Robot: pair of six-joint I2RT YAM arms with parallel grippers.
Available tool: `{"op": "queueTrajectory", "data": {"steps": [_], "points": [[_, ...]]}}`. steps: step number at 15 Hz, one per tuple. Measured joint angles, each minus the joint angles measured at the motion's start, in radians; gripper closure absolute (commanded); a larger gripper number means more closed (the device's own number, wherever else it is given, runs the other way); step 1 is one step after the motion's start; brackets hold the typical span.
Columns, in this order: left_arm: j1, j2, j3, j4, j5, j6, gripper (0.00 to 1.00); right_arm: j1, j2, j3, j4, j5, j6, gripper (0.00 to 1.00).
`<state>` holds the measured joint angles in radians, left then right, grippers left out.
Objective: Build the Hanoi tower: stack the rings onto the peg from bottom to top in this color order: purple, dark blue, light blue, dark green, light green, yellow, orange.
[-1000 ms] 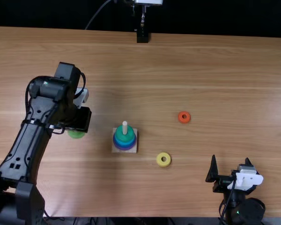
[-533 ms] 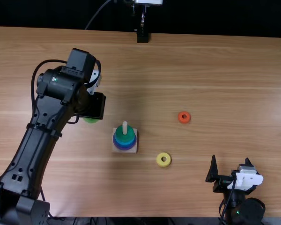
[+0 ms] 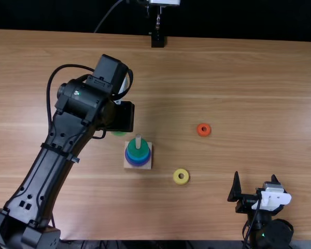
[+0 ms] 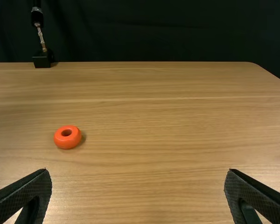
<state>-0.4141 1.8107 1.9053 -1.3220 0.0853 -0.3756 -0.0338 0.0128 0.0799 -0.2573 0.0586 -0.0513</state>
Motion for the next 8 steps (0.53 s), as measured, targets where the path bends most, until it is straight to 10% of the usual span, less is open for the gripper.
{"op": "queueTrajectory", "data": {"steps": [8], "points": [[-0.077,0.002,0.0,0.0,0.001,-0.026,1.0,0.0,0.0,0.0,0.0,0.001,0.0,0.0]]}}
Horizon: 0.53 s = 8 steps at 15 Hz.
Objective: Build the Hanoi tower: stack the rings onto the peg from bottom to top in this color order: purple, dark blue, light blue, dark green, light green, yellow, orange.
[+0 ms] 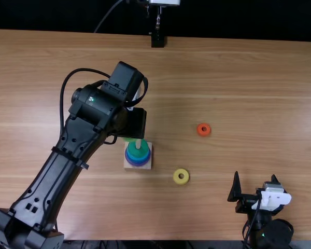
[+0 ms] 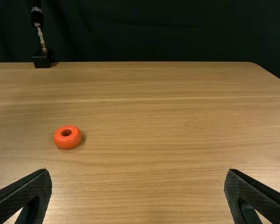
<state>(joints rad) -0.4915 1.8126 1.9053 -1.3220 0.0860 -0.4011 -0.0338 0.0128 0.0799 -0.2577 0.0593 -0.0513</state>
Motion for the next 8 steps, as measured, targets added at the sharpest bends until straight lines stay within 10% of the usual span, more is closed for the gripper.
{"op": "queueTrajectory", "data": {"steps": [8], "points": [[-0.04,0.049,0.0,0.001,0.0,-0.017,1.0,0.0,0.0,0.0,-0.001,0.0,0.0,0.0]]}}
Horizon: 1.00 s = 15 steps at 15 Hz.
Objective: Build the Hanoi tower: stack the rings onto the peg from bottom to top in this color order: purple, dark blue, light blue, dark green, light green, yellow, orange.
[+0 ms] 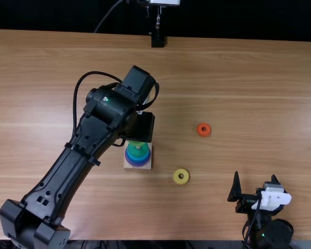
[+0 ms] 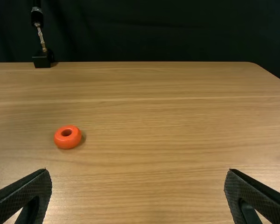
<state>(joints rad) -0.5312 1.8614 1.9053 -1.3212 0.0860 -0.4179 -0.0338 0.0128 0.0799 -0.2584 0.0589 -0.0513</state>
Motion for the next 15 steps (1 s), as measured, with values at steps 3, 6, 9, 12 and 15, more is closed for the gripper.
{"op": "queueTrajectory", "data": {"steps": [3,6,9,12,15], "points": [[-0.005,0.01,0.0,0.0,0.0,-0.005,0.98,0.0,0.0,0.0,0.001,0.0,0.0,0.0],[-0.012,0.01,0.0,-0.001,0.0,-0.006,0.0,0.0,0.0,0.0,0.0,0.0,0.0,0.0],[-0.012,0.01,0.0,-0.036,0.0,-0.005,0.0,0.0,0.0,0.0,0.0,0.0,0.0,0.0],[-0.012,0.01,0.0,-0.035,0.0,-0.005,0.0,0.0,0.0,0.0,0.0,0.0,0.0,0.0],[0.005,0.01,0.0,-0.024,0.0,-0.005,0.0,0.0,0.0,0.0,0.001,0.0,0.0,0.0]]}}
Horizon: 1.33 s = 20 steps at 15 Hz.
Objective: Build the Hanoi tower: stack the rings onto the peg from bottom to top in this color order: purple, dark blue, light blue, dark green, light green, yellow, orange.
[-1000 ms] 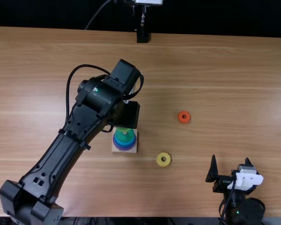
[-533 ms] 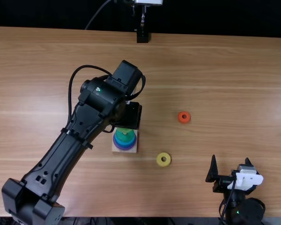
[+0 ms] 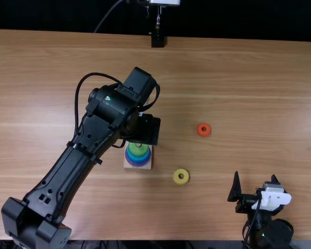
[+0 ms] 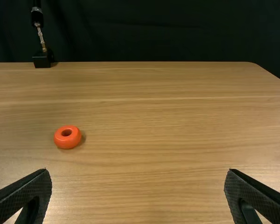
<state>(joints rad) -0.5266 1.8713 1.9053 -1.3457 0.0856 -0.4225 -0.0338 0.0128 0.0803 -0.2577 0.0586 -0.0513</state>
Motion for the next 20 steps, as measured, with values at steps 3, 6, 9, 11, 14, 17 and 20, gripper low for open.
{"op": "queueTrajectory", "data": {"steps": [3,6,9,11,14,17,20], "points": [[0.09,0.0,0.0,0.008,0.0,0.0,0.0,0.0,0.0,0.0,0.0,0.0,0.0,0.0],[0.207,-0.002,-0.001,0.129,-0.002,0.027,0.0,0.0,0.0,0.0,0.0,0.0,0.0,0.0],[0.313,-0.079,-0.144,0.354,-0.003,0.116,0.0,0.0,0.0,0.0,-0.001,0.0,0.0,0.0],[0.388,-0.183,-0.31,0.516,-0.004,0.142,0.0,0.0,0.0,0.0,0.0,0.0,0.0,0.0],[0.458,-0.37,-0.603,0.784,-0.011,0.16,0.0,0.0,0.0,0.0,0.0,0.0,0.0,0.0],[0.482,-0.586,-0.9,1.039,-0.026,0.167,0.0,0.0,0.0,0.0,0.0,0.0,0.0,0.0],[0.529,-0.837,-1.126,1.143,-0.032,0.223,0.0,0.0,0.0,0.0,0.0,0.0,0.0,0.0]]}}
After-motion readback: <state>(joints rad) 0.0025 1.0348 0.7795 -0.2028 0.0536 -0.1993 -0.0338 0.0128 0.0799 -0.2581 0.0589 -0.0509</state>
